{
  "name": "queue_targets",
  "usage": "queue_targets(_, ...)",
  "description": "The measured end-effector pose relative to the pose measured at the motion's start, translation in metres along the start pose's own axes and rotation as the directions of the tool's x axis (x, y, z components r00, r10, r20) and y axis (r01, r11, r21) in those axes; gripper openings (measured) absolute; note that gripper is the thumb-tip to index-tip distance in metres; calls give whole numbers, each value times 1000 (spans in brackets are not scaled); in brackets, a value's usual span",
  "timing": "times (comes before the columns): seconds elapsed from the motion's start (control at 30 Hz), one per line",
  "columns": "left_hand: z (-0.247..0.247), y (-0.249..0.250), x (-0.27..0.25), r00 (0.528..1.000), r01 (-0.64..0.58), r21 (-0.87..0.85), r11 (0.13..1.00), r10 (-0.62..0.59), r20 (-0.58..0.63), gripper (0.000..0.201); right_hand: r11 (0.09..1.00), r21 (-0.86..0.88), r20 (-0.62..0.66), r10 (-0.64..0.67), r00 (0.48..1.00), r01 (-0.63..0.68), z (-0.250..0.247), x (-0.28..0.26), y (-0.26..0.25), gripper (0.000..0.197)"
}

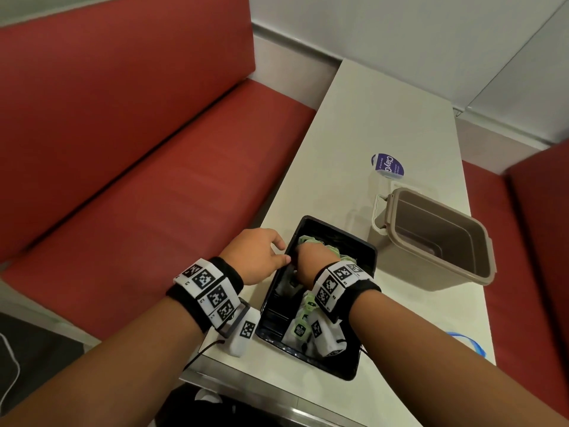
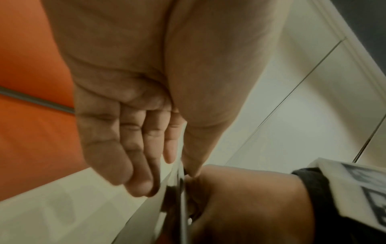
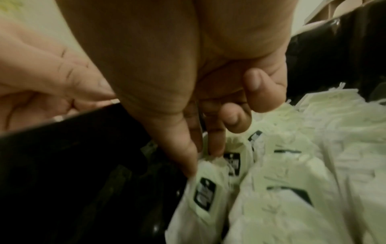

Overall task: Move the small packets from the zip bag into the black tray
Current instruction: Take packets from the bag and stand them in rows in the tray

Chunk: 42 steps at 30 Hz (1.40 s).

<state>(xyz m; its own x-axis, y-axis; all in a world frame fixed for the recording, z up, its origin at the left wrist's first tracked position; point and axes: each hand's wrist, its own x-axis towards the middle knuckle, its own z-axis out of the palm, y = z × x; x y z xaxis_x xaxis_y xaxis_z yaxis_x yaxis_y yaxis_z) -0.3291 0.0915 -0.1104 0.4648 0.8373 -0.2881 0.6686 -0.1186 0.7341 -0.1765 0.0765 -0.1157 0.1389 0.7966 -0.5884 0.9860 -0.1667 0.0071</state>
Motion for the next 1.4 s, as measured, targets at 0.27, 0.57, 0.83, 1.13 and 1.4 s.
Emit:
queue_targets(0.27,-14,60,-24,975,-75,105,992,94,-199,21,932,297,-319,-108,942,207,-30,-69,68,22)
queue_targets(0.57,115,185,-40,950,-307,115,945,312,-24,11,863,484,-443,95,891,149,16,-148,240,10)
queue_targets(0.83,255,202,-31,927,-320,298,899,233,293,18,905,420,-274,198,941,-69,127,-157,311,60)
queue_targets(1.13,307,178,-24,956,-212,595,775,39,289,33,961,275,-194,15,981,40,179,-150,317,72)
queue_targets(1.4,314,176,-29,954,-281,629,725,138,266,29,937,337,-221,-16,975,92,183,-146,325,75)
